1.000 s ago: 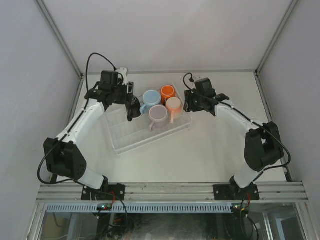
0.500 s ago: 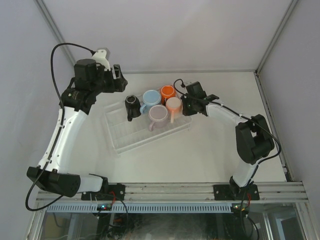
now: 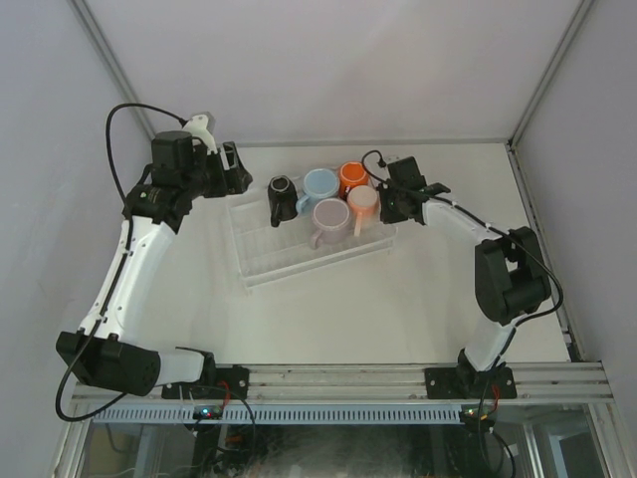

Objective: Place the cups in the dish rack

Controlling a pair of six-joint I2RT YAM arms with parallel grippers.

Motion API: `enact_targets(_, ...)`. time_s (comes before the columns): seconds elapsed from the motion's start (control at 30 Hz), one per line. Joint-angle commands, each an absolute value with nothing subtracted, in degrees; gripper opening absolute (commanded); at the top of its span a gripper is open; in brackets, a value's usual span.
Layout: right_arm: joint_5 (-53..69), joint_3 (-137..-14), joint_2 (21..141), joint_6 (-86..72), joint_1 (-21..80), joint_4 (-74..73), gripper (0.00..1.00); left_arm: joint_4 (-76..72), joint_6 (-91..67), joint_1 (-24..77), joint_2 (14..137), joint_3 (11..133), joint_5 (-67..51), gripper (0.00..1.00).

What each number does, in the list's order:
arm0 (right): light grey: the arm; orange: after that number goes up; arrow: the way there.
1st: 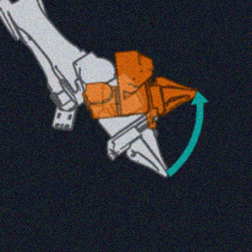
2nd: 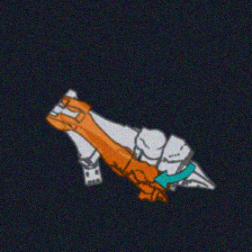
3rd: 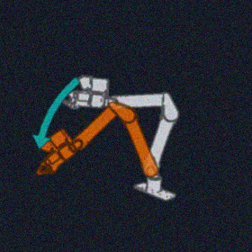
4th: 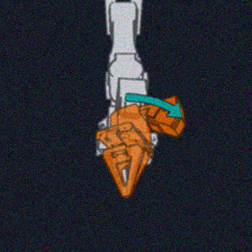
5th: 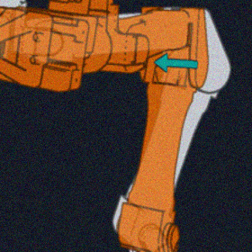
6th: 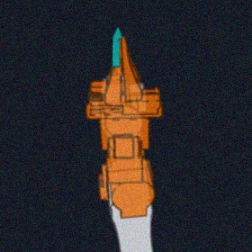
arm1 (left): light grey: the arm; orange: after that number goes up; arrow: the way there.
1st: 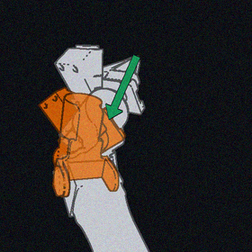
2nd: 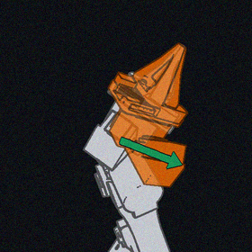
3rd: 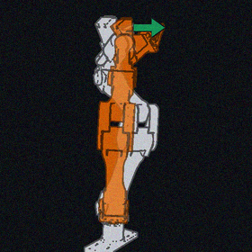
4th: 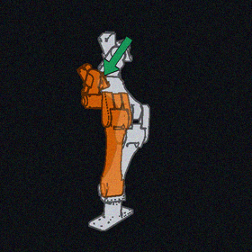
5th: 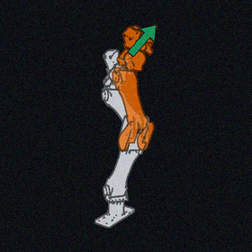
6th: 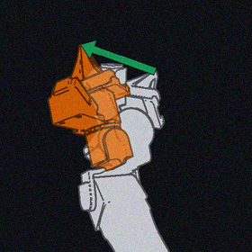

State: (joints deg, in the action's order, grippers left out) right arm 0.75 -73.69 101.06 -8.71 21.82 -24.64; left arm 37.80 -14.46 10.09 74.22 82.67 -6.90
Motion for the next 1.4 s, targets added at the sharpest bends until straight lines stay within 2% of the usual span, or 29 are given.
enact_targets(0.0,-2.0,-75.4,98.8,-18.8,14.9,-23.5,0.00,35.7,-15.3,9.6,73.0,83.1,-8.6,0.76)
enact_targets(0.33,-3.0,-75.3,98.3,-19.6,13.3,-23.5,0.00,35.9,-15.4,9.6,73.0,83.4,-8.8,0.77)
enact_targets(0.4,-2.5,-75.5,98.4,-19.1,13.4,-23.6,0.07,36.0,-15.4,9.6,72.9,83.3,-8.8,0.77)
enact_targets(0.5,-1.8,-75.6,98.2,-18.6,13.5,-23.9,0.29,35.9,-15.4,9.6,72.6,83.0,-8.8,0.77)
enact_targets(0.6,-2.4,-75.0,96.8,-17.4,14.6,-23.9,0.43,35.3,-15.3,9.6,71.9,82.0,-8.3,0.78)
enact_targets(0.77,-2.6,-73.2,91.3,-17.9,15.8,-24.6,0.54,32.2,-15.6,9.5,69.0,76.8,-6.6,0.82)
enact_targets(0.9,-2.6,-71.3,85.6,-19.3,16.9,-26.8,0.61,29.8,-16.5,9.4,65.4,71.9,-5.6,0.99)
enact_targets(1.1,-0.1,-68.4,75.9,-19.7,17.6,-32.5,0.74,30.6,-19.7,7.3,61.9,68.3,-0.8,1.00)
enact_targets(1.13,-0.1,-67.9,74.1,-19.5,17.8,-33.7,0.80,31.5,-20.0,6.5,62.0,68.5,-0.8,1.00)
enact_targets(1.17,0.0,-67.0,72.0,-19.5,17.8,-34.7,0.95,32.3,-20.2,5.9,61.9,68.6,-0.5,1.00)
enact_targets(1.2,0.1,-66.1,69.9,-19.4,17.8,-35.4,0.99,33.1,-19.8,5.6,61.7,68.5,0.1,1.00)
enact_targets(1.37,1.8,-63.4,61.0,-20.4,17.2,-39.7,1.00,33.7,-18.4,5.5,58.0,65.5,11.0,1.00)
